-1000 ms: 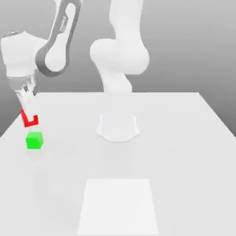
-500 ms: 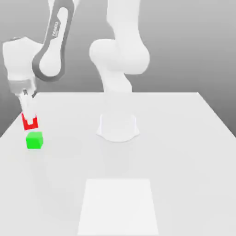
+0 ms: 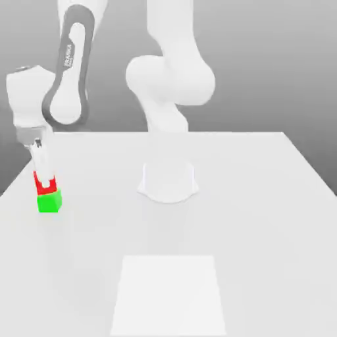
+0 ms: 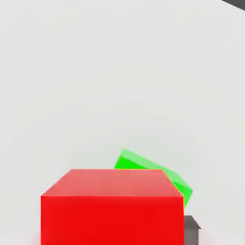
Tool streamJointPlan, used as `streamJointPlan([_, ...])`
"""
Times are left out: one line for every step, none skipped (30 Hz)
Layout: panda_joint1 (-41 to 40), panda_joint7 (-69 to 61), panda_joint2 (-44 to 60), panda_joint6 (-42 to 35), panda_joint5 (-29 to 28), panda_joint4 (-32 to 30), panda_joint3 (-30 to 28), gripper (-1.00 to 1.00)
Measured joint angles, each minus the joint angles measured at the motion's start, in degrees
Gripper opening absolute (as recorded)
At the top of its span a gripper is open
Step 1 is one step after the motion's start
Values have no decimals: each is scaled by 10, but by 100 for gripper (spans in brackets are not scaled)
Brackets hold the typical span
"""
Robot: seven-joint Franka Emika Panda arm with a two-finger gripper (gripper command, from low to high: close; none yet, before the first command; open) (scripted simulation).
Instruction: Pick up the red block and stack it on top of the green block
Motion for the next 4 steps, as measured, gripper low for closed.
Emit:
streamJointPlan([4,-6,5,4,8,0,-1,-100])
streamJointPlan([3,-11,10,7,16,0,1,-100])
streamJointPlan([3,-17,15,11,24,1,3,-100])
streamJointPlan([3,-22,20,14,31,1,5,-100])
